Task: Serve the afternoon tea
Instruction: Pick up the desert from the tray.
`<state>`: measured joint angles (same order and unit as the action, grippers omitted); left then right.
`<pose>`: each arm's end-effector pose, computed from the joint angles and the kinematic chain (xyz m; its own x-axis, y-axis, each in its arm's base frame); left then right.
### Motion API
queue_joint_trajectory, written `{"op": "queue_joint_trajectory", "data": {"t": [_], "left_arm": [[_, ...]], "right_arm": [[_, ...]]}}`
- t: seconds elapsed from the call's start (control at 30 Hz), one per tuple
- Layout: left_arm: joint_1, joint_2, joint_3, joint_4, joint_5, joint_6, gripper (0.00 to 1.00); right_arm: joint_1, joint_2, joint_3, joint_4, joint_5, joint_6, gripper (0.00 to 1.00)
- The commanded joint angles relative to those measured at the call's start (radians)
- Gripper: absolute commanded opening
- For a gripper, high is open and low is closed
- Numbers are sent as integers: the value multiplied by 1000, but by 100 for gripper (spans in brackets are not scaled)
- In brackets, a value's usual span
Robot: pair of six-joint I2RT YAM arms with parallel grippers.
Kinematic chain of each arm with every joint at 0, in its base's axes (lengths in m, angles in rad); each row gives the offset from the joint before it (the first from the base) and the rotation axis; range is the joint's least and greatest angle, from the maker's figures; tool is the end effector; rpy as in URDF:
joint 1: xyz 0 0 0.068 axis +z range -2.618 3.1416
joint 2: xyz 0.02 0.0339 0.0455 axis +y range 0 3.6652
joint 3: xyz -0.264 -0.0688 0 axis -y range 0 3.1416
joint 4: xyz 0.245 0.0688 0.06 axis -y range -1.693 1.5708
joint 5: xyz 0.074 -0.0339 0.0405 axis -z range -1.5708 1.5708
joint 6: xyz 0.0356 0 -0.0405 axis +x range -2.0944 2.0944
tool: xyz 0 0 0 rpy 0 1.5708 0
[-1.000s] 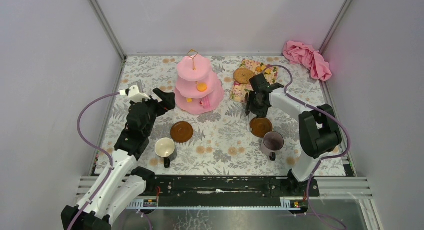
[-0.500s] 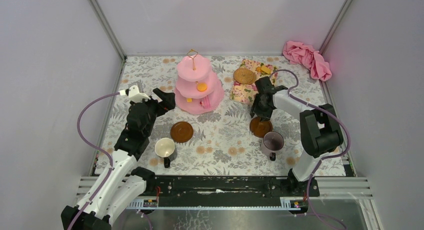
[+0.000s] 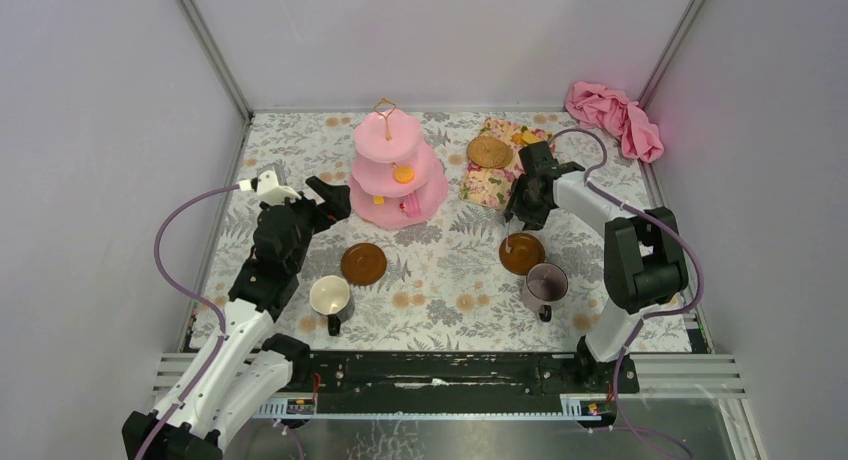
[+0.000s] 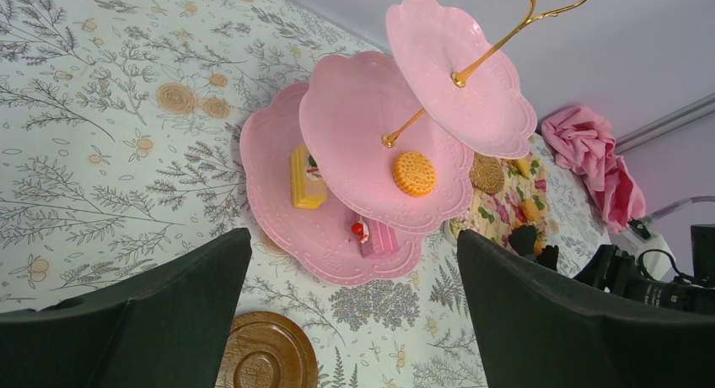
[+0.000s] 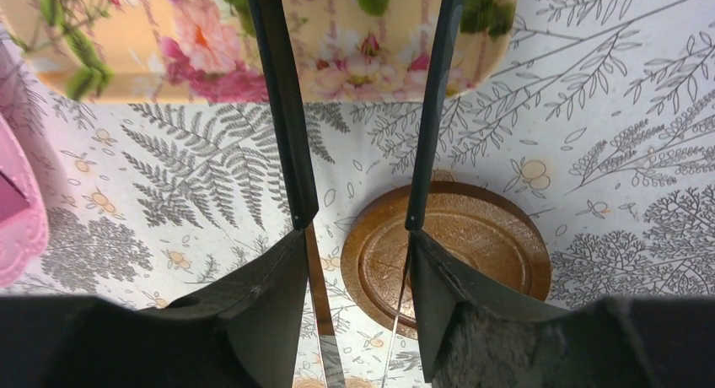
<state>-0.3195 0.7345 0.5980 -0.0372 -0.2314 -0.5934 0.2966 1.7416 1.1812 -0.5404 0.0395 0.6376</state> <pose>0.1753 -0.0494 0.2978 -0.1871 -0.5114 -0.8387 -0.0161 0.8553 -0.5179 0.3389 0.1021 0.1966 -0.8488 0.3626 -0.3849 0.2866 0.9272 0.2413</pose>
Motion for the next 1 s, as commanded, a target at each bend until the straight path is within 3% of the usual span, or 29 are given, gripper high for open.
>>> {"op": "queue_joint_trajectory", "data": {"t": [0.0, 0.43, 0.77, 0.97], "left_arm": [[9, -2, 8, 62, 8, -7, 100], [18, 12, 10, 66, 15, -11, 100], [20, 12, 8, 66, 17, -11, 100], [20, 11, 8, 64, 17, -11, 100]], "right_arm": [[-19, 28, 68, -15, -31, -11, 52], [-50, 88, 110, -19, -66, -38, 50], [-50, 78, 109, -11, -75, -38, 31], [-50, 34, 84, -3, -70, -41, 26]]}}
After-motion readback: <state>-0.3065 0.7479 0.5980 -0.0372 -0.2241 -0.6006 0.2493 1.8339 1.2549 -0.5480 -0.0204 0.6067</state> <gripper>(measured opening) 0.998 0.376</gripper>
